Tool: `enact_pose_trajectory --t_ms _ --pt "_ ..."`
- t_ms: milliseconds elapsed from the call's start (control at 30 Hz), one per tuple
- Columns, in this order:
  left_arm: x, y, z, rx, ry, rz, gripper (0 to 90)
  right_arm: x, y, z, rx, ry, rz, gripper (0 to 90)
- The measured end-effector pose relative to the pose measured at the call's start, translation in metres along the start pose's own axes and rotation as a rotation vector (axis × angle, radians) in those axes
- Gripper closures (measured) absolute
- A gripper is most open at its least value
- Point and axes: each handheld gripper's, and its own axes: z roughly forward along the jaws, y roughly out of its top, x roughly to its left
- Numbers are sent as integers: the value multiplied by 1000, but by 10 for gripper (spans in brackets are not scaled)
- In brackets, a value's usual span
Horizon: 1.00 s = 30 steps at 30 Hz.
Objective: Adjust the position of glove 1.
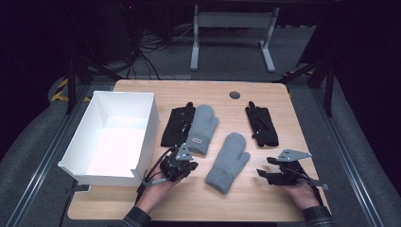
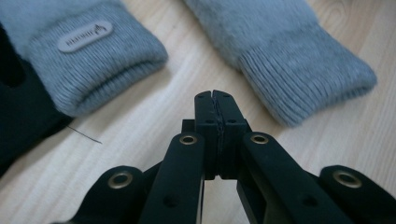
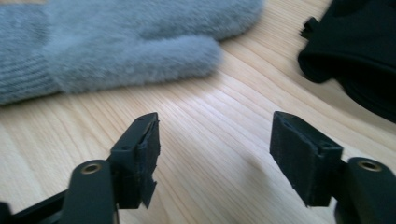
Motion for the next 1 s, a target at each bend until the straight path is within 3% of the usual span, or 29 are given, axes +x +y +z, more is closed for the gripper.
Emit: enact_pose_trajectory --t_ms 167,200,333,500,700,900,1000 --pt "9 16 1 -21 37 -30 899 -7 -9 -2 4 -14 25 279" --pt "14 24 3 -31 62 -40 899 -10 -13 -2 3 -26 34 256" --pt "25 37 9 -47 81 -63 899 -13 -17 -3 2 -41 52 246" --pt "43 55 23 -59 111 -93 899 -14 -21 -1 2 -64 40 213" --pt "63 69 40 -30 162 -94 899 -13 -21 1 -1 -64 28 175" --pt "79 78 59 -25 175 -99 898 -13 -21 1 0 -63 26 169" --pt "85 80 70 5 195 -99 899 -13 -21 1 0 -63 26 168"
